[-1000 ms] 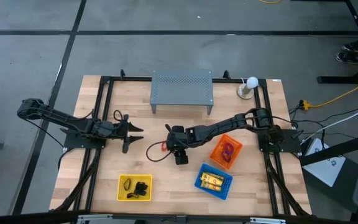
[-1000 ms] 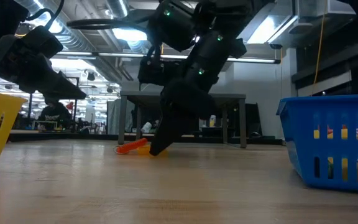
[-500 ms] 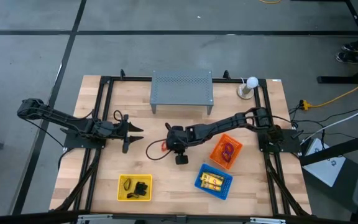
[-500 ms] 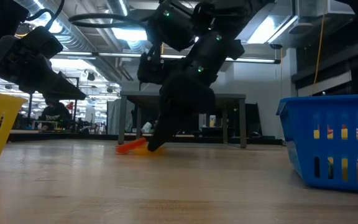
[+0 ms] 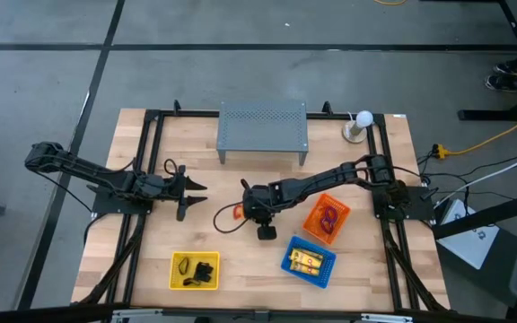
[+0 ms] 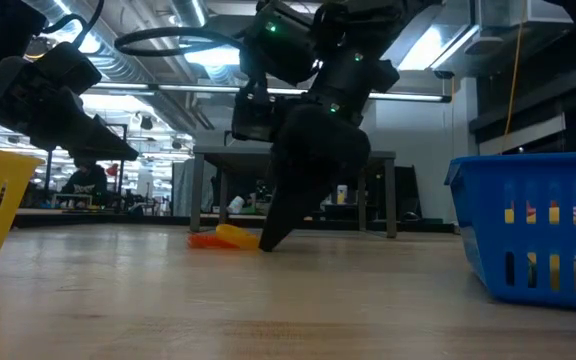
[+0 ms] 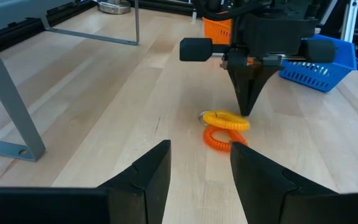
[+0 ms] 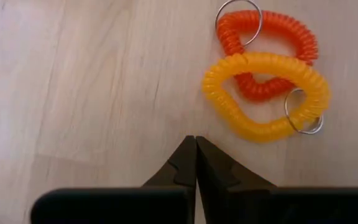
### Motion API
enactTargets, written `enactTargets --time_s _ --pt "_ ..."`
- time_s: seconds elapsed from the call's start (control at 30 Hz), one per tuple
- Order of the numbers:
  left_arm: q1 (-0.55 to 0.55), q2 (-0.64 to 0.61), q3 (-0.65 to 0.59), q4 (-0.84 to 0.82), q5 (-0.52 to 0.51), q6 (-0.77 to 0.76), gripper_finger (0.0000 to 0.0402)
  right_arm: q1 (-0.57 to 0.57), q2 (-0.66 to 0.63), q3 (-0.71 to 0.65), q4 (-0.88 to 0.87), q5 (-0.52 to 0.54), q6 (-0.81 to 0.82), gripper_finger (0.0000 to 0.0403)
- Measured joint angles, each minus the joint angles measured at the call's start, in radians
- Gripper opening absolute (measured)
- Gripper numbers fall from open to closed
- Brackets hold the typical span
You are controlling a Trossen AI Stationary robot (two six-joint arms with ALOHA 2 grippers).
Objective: Pick & Place Office Desk Supplies
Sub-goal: Put the yellow spring keychain into the orange basket
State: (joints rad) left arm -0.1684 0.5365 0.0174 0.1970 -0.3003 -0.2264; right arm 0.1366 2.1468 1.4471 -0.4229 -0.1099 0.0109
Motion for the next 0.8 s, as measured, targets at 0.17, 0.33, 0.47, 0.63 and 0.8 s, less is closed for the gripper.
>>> enactTargets --time_s 0.17,0.33,0.47,0.63,0.8 --pt "0.000 0.000 0.000 0.000 0.006 0.000 0.0161 0.012 -0.027 -0.003 -0.009 -0.003 0.000 0.0007" --pt "0.000 0.000 0.000 0.000 0.006 0.000 0.0161 0.031 -0.091 -0.003 0.013 0.001 -0.004 0.0022" --pt "0.000 0.000 0.000 0.000 0.005 0.000 0.0161 0.045 -0.108 -0.003 0.050 0.036 -0.038 0.0052" --pt "0.000 0.000 0.000 0.000 0.004 0.000 0.0161 0.041 -0.079 -0.002 0.068 0.041 -0.056 0.0091" --pt "0.000 0.000 0.000 0.001 0.004 0.000 0.0161 0.030 -0.056 -0.002 0.087 0.043 -0.062 0.0120"
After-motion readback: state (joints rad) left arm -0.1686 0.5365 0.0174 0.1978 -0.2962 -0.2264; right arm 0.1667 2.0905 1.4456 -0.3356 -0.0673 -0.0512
